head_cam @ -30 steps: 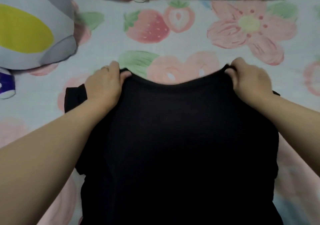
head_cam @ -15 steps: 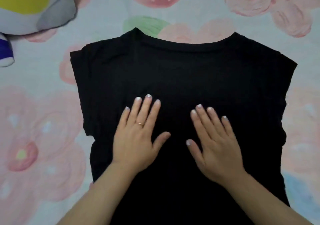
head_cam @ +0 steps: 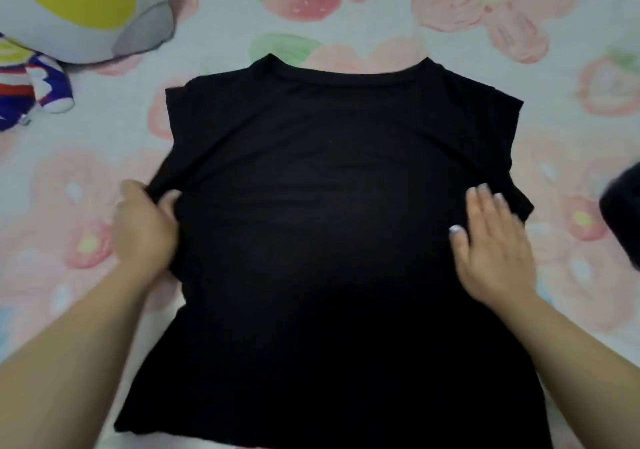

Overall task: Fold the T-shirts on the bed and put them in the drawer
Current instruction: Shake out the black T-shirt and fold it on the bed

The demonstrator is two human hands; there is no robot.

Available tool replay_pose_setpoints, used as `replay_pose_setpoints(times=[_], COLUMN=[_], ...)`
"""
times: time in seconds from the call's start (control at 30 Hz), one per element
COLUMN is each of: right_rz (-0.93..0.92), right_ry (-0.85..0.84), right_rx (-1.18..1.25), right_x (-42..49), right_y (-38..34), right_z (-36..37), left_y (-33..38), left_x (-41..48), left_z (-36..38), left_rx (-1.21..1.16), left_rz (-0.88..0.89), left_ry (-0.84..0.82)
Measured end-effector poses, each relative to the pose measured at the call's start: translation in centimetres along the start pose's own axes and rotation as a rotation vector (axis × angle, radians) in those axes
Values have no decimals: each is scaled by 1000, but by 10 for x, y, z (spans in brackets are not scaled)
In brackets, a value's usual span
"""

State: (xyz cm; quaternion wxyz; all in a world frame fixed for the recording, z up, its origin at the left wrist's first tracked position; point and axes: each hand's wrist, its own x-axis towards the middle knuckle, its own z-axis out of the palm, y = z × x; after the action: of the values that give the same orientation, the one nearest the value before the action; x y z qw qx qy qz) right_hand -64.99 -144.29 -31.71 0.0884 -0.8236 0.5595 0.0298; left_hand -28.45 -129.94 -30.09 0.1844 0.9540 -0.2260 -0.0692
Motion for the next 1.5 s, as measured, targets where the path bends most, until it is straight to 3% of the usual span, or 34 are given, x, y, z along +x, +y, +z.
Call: replay_pose_setpoints(times=[0.17, 0.23, 0.33, 0.37, 0.53, 0.7, 0.77, 0.87, 0.93, 1.0, 1.03, 1.13, 1.23, 1.3, 1.37, 1.43, 1.5], right_rz=[139, 281, 636, 667, 609, 537, 540, 369, 71, -208, -281, -235, 118, 251, 170, -115, -371], right_ry=[88, 19, -130, -173, -238, -304, -248, 85, 150, 49, -39, -109, -130, -112, 1, 114, 91], right_rx=[141, 232, 453, 533, 526, 273, 153, 80, 236, 263, 229, -10, -63, -23, 16, 88, 166], right_x=[-68, -109, -145, -154, -179, -179, -174, -165, -163, -159, -152, -130, -131, -128, -106, -73, -27], right_y=[1, -9, 10, 21, 84, 97, 89, 41, -32, -90, -98, -32, 60, 66, 22, -50, -112], right_z=[-12, -11, -14, -15, -32, -32, -35, -37, -28, -7, 3, 21, 10, -4, -8, -9, -4], left_y=[-25, -36, -59, -68, -113, -125, -120, -80, -26, 15, 19, -36, -114, -111, -66, 0, 54], left_x=[-63, -115, -154, -158, -163, -177, -181, -200, -227, -254, -253, -215, -184, -178, -179, -170, -142], left_z=[-17, -19, -31, -37, -75, -74, -72, -64, -38, -7, 5, 11, -17, -27, -15, 10, 33], left_rx=[-39, 32, 131, 123, -13, 140, 258, 283, 186, 168, 197, 335, 392, 354, 316, 271, 252], left_rz=[-18, -55, -168, -183, -199, -199, -180, 59, 349, 616, 660, 497, 57, -106, 79, 427, 627], left_ry=[-65, -158, -308, -363, -423, -431, -289, 29, -30, -200, -279, -321, -204, -161, -97, -62, -121])
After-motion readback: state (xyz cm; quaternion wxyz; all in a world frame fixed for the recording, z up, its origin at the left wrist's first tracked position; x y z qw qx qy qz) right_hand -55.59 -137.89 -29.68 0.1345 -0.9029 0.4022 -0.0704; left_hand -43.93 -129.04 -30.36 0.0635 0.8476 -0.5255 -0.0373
